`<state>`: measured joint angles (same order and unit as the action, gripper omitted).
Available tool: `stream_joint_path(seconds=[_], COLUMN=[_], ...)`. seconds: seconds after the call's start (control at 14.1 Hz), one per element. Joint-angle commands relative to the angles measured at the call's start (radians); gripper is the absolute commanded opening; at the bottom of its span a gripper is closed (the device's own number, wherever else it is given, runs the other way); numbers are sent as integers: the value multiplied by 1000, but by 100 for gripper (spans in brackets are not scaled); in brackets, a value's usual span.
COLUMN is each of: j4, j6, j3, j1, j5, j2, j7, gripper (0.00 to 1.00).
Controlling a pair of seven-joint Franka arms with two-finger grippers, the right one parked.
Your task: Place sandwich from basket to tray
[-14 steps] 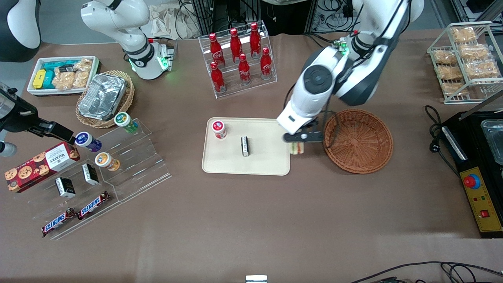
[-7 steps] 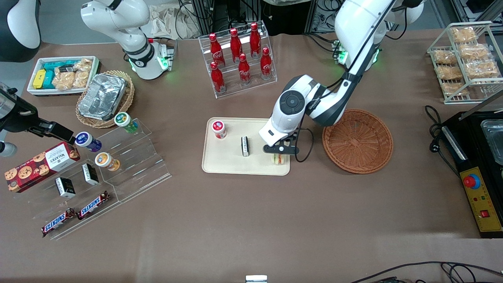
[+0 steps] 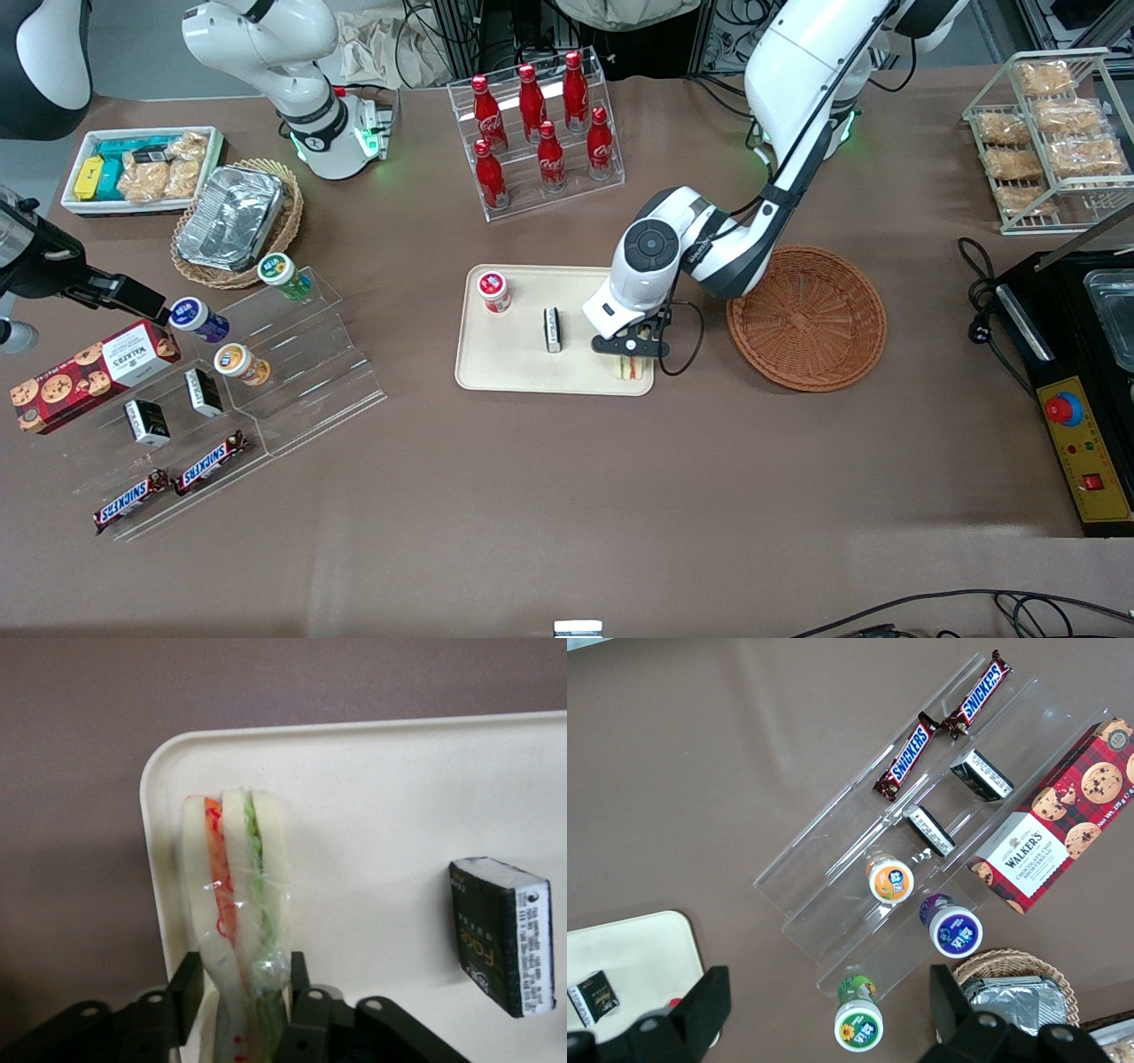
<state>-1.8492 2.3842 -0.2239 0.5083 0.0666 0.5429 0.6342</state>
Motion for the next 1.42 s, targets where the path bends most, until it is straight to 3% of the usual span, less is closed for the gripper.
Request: stream_joint_path(seconds=[0.0, 0.5, 0.99, 1.35], j4=[19, 28, 36, 70], j6=[-3, -359, -520, -631], j3=[14, 18, 15, 12], j1=[3, -128, -462, -623], j5=[21, 24, 18, -8], j2=[-32, -316, -509, -551], j7=[63, 73, -439, -516], gripper=[99, 99, 99, 99])
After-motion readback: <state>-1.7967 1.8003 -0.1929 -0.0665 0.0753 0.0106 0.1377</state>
